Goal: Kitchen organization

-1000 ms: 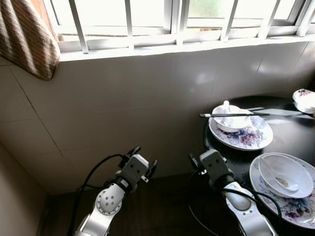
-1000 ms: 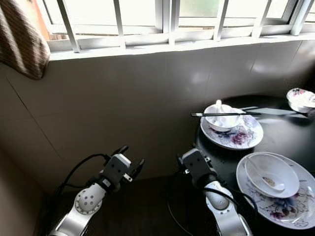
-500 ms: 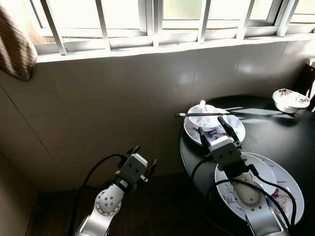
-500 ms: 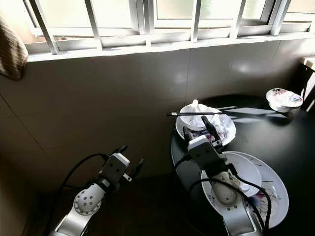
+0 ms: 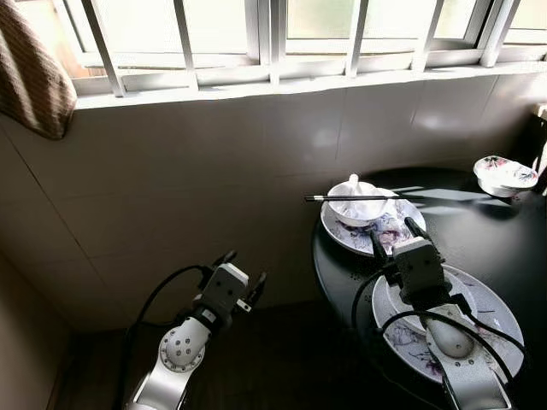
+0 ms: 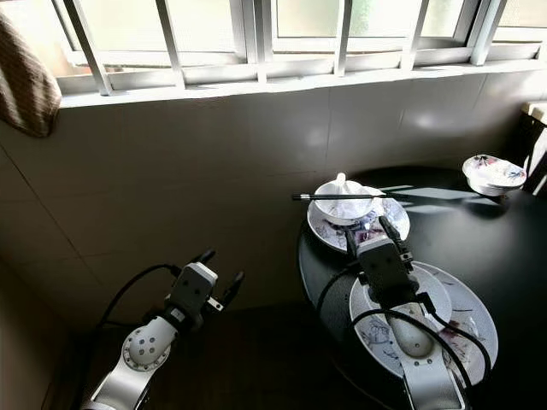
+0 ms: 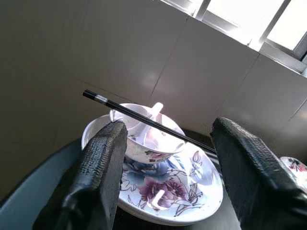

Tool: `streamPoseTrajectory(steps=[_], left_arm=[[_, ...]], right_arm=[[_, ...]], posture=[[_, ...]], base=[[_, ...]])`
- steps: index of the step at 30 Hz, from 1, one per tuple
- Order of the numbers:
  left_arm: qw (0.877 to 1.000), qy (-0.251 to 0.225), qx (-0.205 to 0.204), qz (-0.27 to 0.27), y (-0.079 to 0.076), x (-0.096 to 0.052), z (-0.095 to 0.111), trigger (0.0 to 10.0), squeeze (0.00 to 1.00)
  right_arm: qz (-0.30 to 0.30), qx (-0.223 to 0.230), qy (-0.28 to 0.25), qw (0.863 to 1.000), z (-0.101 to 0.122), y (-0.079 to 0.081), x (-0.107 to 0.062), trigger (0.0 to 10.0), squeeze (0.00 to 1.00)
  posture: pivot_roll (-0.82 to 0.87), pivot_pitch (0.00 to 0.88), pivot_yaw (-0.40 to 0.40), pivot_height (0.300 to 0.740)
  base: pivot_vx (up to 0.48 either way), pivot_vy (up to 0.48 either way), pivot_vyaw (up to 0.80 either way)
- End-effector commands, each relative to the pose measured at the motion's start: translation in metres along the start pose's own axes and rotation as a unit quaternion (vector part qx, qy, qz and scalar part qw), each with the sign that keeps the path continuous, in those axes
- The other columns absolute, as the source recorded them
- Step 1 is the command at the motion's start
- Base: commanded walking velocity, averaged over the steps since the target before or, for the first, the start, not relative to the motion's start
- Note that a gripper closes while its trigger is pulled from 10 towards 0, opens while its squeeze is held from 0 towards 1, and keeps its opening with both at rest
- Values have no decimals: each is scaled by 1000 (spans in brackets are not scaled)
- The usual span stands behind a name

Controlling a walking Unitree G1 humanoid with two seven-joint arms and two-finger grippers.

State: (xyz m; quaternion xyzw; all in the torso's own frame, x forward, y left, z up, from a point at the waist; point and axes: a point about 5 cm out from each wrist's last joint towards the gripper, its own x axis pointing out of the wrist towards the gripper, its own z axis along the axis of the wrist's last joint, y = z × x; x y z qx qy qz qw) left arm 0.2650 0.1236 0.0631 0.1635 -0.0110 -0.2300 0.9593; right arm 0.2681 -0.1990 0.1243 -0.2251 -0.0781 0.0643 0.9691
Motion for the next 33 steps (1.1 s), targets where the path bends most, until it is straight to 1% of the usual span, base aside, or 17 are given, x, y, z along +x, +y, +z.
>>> streamPoseTrajectory(steps=[1, 3, 6, 7, 8, 9, 13, 14, 15, 19, 20, 22, 23, 24, 29, 32, 33], left_arm=[[1000, 9, -3, 0, 2, -2, -3, 10000, 0], [1000, 10, -5, 1, 2, -2, -4, 10000, 0], [1000, 11, -7, 0, 3, -2, -4, 10000, 0], [1000, 11, -10, 0, 2, -1, -4, 10000, 0], [1000, 12, -12, 0, 2, -1, -4, 10000, 0], [1000, 12, -15, 0, 2, -1, -4, 10000, 0], [1000, 12, -15, 0, 1, 0, -4, 10000, 0], [1000, 12, -16, 1, 1, 0, -4, 10000, 0], [1000, 12, -17, 1, 1, 0, -4, 10000, 0], [1000, 13, -20, 0, 1, 0, -4, 10000, 0], [1000, 14, -24, 0, 1, 0, -5, 10000, 0], [1000, 15, -26, -1, 1, 0, -5, 10000, 0], [1000, 15, -26, -1, 1, 0, -5, 10000, 0], [1000, 15, -27, -2, 1, 0, -6, 10000, 0], [999, 16, -28, -3, 1, 0, -6, 10000, 0], [999, 18, -30, -5, 1, 0, -7, 10000, 0], [999, 18, -30, -5, 1, 0, -7, 10000, 0]], right_arm=[[33, 7, 5, 999, 6, -10, -2, 10000, 0], [82, -1, 22, 996, 8, -21, -5, 10000, 0], [99, -4, 31, 995, 11, -33, -5, 10000, 0], [109, 14, 35, 993, 14, -42, -4, 10000, 0], [125, 14, 35, 991, 17, -47, -3, 10000, 0], [161, 12, 39, 986, 23, -55, -3, 10000, 0], [191, 17, 47, 980, 28, -61, -4, 10000, 0], [227, 19, 60, 972, 31, -66, -6, 10000, 0], [240, 13, 65, 968, 32, -70, -7, 10000, 0], [261, 10, 79, 962, 33, -77, -7, 10000, 0], [283, 21, 110, 953, 27, -87, -8, 10000, 0], [295, 35, 137, 945, 21, -93, -10, 10000, 0], [295, 35, 137, 945, 21, -93, -10, 10000, 0], [310, 23, 156, 938, 16, -93, -13, 10000, 0], [324, 13, 180, 929, 8, -94, -16, 10000, 0], [338, 33, 189, 921, 3, -93, -16, 10000, 0], [338, 33, 189, 921, 3, -93, -16, 10000, 0]], posture=[[6, 0, 29, 740], [-4, 0, 32, 740], [-6, 0, 33, 740], [-11, 0, 33, 740], [-13, 0, 34, 740], [-12, 0, 34, 740], [-10, 0, 33, 740], [-10, 0, 33, 740], [-13, 0, 33, 740], [-12, 0, 32, 740], [-12, 0, 32, 740], [-10, 0, 32, 740], [-10, 0, 32, 740], [-6, 0, 33, 740], [-5, 0, 33, 740], [-4, 0, 37, 740], [-4, 0, 37, 740]], base=[[0, 0, 0], [0, 0, 0], [0, 0, 0], [0, 0, 0], [0, 0, 0], [0, 0, 0], [0, 0, 0], [0, 0, 0], [0, 0, 0], [0, 0, 0], [0, 0, 0], [0, 0, 0], [0, 0, 0], [0, 0, 0], [0, 0, 0], [0, 0, 0], [0, 0, 0]])
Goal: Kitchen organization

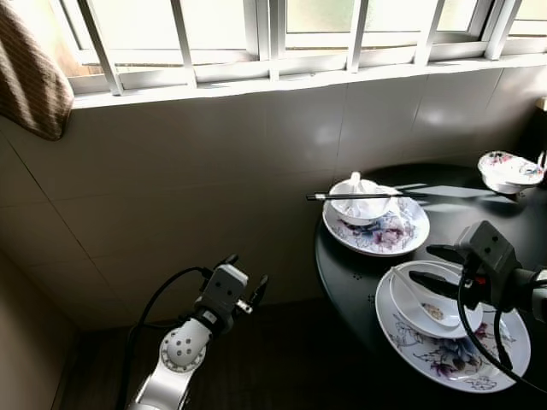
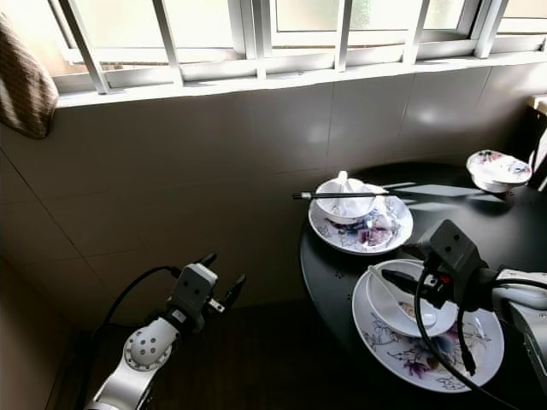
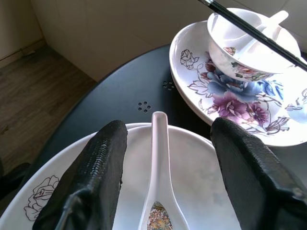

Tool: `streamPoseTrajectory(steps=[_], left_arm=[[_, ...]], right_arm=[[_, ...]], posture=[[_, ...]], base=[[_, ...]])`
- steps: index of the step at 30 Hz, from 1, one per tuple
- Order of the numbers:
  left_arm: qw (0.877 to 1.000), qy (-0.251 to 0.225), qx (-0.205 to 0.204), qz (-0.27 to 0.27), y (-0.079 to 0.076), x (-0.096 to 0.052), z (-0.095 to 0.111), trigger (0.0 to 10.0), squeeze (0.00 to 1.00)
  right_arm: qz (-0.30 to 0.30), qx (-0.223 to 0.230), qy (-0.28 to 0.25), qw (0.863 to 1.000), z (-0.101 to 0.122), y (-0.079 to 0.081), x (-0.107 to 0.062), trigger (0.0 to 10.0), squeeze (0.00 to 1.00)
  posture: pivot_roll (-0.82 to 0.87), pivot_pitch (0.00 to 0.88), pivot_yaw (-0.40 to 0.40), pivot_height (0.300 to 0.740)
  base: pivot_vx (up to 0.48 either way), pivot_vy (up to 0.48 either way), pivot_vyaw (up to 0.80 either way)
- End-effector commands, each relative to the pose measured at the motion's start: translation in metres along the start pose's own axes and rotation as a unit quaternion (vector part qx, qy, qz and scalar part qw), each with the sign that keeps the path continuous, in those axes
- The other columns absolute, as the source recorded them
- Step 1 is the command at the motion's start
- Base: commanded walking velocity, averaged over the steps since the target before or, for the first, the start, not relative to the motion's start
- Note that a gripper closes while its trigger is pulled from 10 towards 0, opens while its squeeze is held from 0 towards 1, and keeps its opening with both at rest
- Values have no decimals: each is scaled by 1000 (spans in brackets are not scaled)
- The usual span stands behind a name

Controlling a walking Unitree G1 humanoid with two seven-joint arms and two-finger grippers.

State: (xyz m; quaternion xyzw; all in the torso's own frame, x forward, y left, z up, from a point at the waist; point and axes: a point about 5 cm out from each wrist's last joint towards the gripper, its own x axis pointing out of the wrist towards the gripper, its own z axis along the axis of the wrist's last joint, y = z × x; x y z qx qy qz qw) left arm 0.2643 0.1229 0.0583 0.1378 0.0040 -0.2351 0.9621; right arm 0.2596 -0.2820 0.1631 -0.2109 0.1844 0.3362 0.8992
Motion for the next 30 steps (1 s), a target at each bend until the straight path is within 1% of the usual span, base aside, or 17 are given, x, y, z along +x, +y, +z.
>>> streamPoseTrajectory(steps=[1, 4, 6, 8, 12, 16, 21, 27, 30], left_arm=[[1000, 10, -1, 1, 4, 0, -3, 10000, 0], [1000, 11, -3, -1, 4, 0, -3, 10000, 0], [1000, 11, -3, -2, 4, 0, -3, 10000, 0], [1000, 12, -3, -2, 3, 0, -4, 10000, 0], [1000, 13, -5, -4, 3, 1, -4, 10000, 0], [1000, 13, -6, -4, 3, 1, -4, 10000, 0], [1000, 14, -9, -2, 3, 2, -4, 10000, 0], [1000, 13, -11, -2, 3, 2, -4, 10000, 0], [1000, 13, -11, -2, 3, 2, -4, 10000, 0]], right_arm=[[17, -2, 6, 1000, 2, -1, -2, 10000, 0], [34, -10, 25, 999, -7, 3, 2, 10000, 0], [35, -10, 32, 999, -10, 3, 5, 10000, 0], [33, 4, 34, 999, -13, 1, 8, 10000, 0], [38, 20, 37, 998, -19, 0, 15, 10000, 0], [34, 24, 43, 998, -23, -3, 20, 10000, 0], [34, 54, 43, 997, -30, -7, 28, 10000, 0], [32, 62, 60, 996, -39, -8, 37, 10000, 0], [34, 65, 64, 995, -42, -9, 38, 10000, 0]], posture=[[-5, 0, 37, 740], [-5, 0, 39, 740], [-5, 0, 39, 740], [0, 0, 40, 740], [3, 0, 40, 740], [7, 0, 38, 740], [8, 0, 37, 740], [14, 0, 38, 740], [15, 0, 37, 740]], base=[[0, 0, 0], [0, 0, 0], [0, 0, 0], [0, 0, 0], [0, 0, 0], [0, 0, 0], [0, 0, 0], [0, 0, 0], [0, 0, 0]])
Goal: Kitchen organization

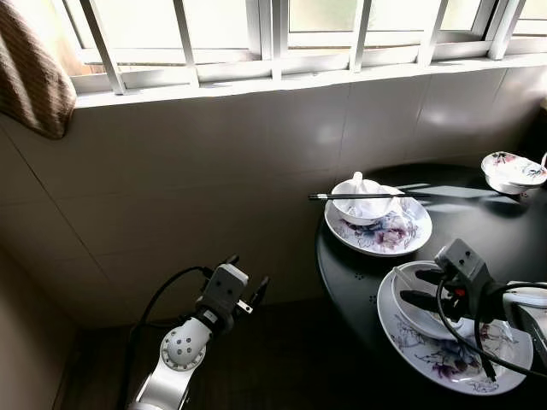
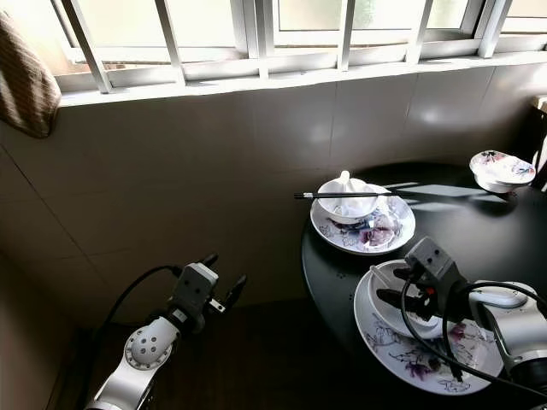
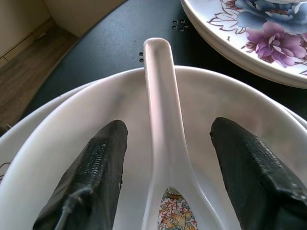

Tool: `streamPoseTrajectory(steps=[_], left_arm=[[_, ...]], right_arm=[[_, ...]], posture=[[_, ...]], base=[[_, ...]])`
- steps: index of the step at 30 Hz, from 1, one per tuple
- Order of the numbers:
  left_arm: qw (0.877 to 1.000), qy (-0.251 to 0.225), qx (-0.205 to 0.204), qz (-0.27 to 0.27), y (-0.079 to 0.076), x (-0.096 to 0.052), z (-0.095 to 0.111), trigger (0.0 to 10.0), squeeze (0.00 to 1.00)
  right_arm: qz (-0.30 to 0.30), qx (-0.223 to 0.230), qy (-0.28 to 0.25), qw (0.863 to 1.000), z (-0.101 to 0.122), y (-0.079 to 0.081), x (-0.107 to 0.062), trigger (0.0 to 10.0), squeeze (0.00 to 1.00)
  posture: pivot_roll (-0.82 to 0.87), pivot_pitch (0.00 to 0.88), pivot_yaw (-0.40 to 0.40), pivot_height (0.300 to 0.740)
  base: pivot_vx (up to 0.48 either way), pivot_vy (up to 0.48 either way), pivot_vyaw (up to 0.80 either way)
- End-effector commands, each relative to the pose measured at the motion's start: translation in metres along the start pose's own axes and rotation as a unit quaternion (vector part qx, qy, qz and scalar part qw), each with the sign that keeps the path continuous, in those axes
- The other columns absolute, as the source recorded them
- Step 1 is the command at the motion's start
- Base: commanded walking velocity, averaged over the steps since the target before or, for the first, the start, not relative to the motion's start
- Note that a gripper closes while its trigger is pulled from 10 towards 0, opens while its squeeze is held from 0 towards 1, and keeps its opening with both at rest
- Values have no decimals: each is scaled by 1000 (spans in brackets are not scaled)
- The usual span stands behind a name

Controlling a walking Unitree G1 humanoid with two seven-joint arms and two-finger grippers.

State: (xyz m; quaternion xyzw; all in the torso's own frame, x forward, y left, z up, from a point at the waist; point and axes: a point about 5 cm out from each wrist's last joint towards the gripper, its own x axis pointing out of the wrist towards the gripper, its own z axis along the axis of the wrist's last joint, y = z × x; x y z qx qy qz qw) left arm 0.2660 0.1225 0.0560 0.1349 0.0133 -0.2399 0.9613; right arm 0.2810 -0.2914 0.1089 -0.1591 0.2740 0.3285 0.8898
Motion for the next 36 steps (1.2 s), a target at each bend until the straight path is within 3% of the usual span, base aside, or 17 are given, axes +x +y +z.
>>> streamPoseTrajectory(steps=[1, 8, 19, 20, 28, 36], left_arm=[[1000, 6, -6, 4, 3, 0, -1, 10000, 0], [1000, 6, -9, 5, 3, 1, -1, 10000, 0], [1000, 7, -12, 6, 2, 1, -1, 10000, 0], [1000, 8, -12, 6, 2, 1, -1, 10000, 0], [1000, 8, -13, 4, 2, 2, -1, 10000, 0], [1000, 9, -14, 4, 3, 2, -1, 10000, 0]], right_arm=[[11, -12, 2, 1000, 4, -1, 2, 10000, 0], [5, -30, 42, 999, -9, -4, 9, 10000, 0], [13, -17, 63, 998, -21, -1, 15, 9882, 0], [11, -13, 59, 998, -21, 0, 16, 0, 0], [7, -11, 14, 1000, -9, 4, 21, 0, 0], [5, -46, -14, 999, 1, 14, 26, 0, 0]], posture=[[15, 0, 37, 740], [20, 0, 29, 740], [23, 0, 25, 740], [23, 0, 25, 740], [18, 0, 26, 740], [15, 0, 30, 740]], base=[[0, 0, 0], [0, 0, 0], [0, 0, 0], [0, 0, 0], [0, 0, 0], [0, 0, 0]])
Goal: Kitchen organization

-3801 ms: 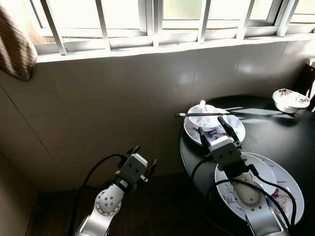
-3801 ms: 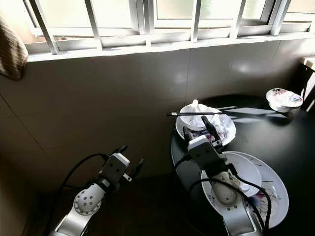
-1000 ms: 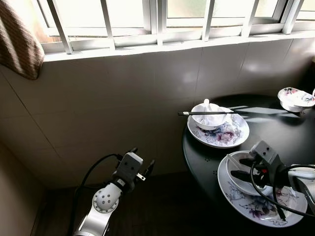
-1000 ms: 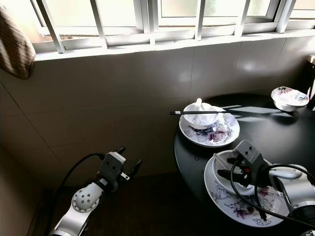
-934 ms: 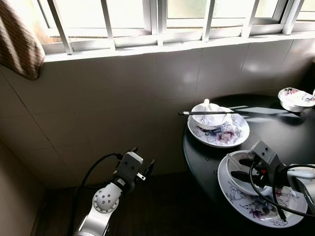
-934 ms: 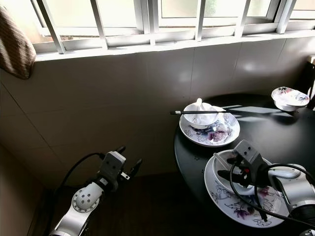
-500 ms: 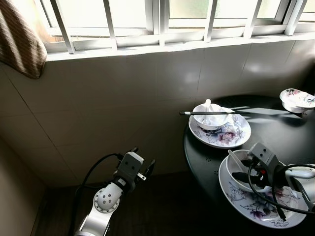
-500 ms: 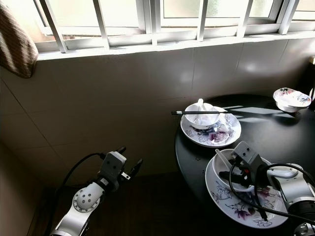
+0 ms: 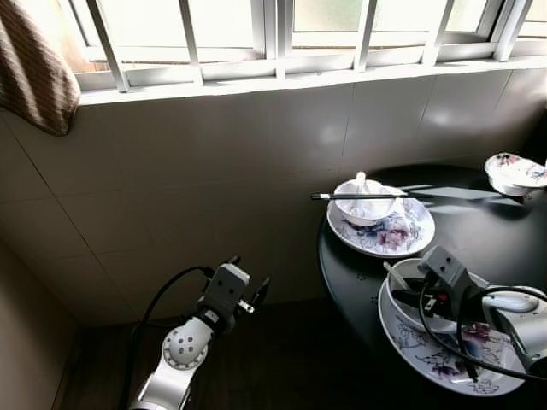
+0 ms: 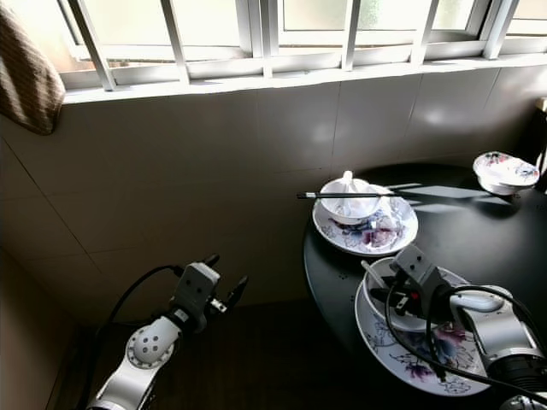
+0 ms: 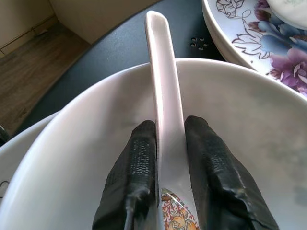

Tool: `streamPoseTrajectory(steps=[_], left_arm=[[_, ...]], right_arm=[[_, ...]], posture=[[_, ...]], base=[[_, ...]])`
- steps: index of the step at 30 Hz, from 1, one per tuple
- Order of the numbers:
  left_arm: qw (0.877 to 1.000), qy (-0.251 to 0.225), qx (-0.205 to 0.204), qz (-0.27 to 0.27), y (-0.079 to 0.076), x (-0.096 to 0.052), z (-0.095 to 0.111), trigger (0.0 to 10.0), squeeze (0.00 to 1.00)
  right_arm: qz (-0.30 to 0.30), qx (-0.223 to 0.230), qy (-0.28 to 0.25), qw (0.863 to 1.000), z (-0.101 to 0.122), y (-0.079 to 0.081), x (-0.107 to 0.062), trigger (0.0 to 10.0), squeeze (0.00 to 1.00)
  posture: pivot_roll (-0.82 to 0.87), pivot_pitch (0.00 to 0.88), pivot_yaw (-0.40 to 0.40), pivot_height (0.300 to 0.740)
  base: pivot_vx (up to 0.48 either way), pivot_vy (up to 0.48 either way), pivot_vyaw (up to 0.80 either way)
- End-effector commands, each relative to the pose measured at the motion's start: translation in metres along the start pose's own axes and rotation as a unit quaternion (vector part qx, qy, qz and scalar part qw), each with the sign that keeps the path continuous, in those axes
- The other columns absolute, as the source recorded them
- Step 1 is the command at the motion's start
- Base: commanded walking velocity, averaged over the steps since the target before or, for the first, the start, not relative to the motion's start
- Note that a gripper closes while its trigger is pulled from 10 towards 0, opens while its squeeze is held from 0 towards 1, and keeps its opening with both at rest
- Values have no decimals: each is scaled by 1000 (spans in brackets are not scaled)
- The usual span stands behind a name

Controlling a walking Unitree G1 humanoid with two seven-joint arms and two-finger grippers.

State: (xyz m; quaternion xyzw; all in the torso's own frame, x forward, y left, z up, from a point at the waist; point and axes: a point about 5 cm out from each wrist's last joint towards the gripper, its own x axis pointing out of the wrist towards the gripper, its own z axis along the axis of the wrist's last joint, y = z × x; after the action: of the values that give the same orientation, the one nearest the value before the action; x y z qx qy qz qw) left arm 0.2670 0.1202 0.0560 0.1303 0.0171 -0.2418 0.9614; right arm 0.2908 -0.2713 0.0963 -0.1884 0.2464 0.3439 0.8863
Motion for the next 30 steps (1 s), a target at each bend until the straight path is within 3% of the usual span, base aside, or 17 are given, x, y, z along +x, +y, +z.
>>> streamPoseTrajectory(steps=[1, 5, 8, 11, 14, 18, 23, 30], left_arm=[[1000, 7, -8, 6, 5, 0, -2, 10000, 0], [1000, 8, -8, 6, 5, 0, -2, 10000, 0], [1000, 8, -8, 7, 5, 0, -2, 10000, 0], [1000, 8, -8, 7, 5, 0, -2, 10000, 0], [1000, 8, -8, 6, 6, 0, -3, 10000, 0], [1000, 9, -9, 5, 6, 0, -3, 10000, 0], [1000, 9, -11, 2, 5, 1, -3, 10000, 0], [1000, 10, -17, 2, 4, 2, -4, 10000, 0]], right_arm=[[3, -10, 2, 1000, -2, 5, 2, 0, 0], [-33, -22, -39, 998, 12, 4, -1, 0, 0], [-120, -50, -62, 990, 23, -2, -6, 0, 0], [-160, -72, -64, 982, 28, -3, -8, 0, 0], [-240, -82, -43, 966, 34, -1, -10, 0, 0], [-286, -92, -35, 953, 39, 2, -11, 0, 0], [-305, -98, -41, 947, 43, 11, -5, 0, 0], [-348, -120, -95, 925, 75, 15, -7, 0, 0]], posture=[[17, 0, 31, 740], [16, 0, 29, 740], [14, 0, 28, 740], [11, 0, 30, 740], [6, 0, 34, 740], [6, 0, 34, 740], [6, 0, 36, 740], [4, 0, 30, 740]], base=[[0, 0, 0], [0, 0, 0], [0, 0, 0], [0, 0, 0], [0, 0, 0], [0, 0, 0], [0, 0, 0], [0, 0, 0]])
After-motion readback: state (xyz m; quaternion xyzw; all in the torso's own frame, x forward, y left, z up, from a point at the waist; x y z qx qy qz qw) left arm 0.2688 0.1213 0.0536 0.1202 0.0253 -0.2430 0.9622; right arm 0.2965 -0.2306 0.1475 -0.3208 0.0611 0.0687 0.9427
